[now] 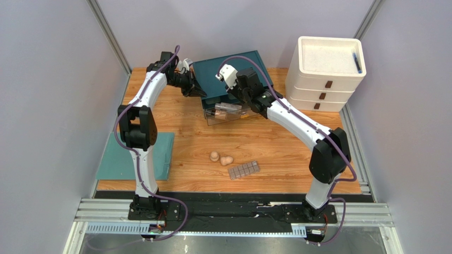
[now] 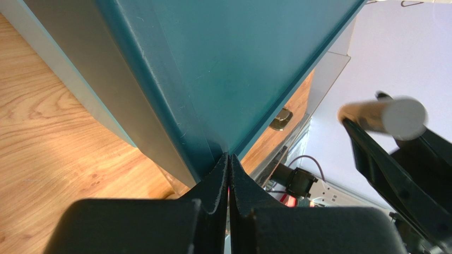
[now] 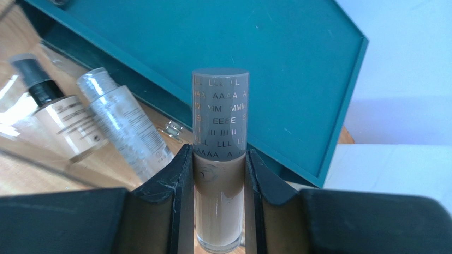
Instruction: Organize the makeup
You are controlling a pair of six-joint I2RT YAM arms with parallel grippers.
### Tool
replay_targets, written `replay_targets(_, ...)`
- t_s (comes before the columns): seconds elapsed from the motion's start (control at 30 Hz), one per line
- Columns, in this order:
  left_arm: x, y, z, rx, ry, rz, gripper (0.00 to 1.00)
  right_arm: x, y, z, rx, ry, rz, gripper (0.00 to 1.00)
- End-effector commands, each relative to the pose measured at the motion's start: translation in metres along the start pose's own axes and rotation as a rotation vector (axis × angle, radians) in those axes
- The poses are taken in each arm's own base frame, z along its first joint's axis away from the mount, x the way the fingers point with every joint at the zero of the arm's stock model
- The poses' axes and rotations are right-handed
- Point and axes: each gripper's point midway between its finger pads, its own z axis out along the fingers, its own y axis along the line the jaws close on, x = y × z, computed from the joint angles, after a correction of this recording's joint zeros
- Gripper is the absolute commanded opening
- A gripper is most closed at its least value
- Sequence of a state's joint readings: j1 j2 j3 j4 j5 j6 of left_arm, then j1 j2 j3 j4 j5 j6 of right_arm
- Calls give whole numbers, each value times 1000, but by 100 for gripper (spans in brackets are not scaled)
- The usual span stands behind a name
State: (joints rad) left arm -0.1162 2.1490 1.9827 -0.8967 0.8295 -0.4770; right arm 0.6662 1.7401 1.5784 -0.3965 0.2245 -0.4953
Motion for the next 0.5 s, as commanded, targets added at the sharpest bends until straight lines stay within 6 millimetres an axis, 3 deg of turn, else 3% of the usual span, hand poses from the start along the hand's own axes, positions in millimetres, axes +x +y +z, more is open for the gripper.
replay_targets(0.0,26,38,9,-117,87,-85,2,-20,-22,12,59,-56,0,0)
replay_targets(0.2,25,38,9,-115,87,-84,2,2,-13,24,42,-20,6,0)
replay_targets(0.4,23,38,9,-117,91,-81,2,18,-8,28,7,23,37,12)
replay_targets(0.43,23,38,9,-117,91,-83,2,19,-6,28,0,27,35,32)
replay_targets(0.47,22,37,9,-117,88,-81,2,20,-7,28,-1,29,34,41)
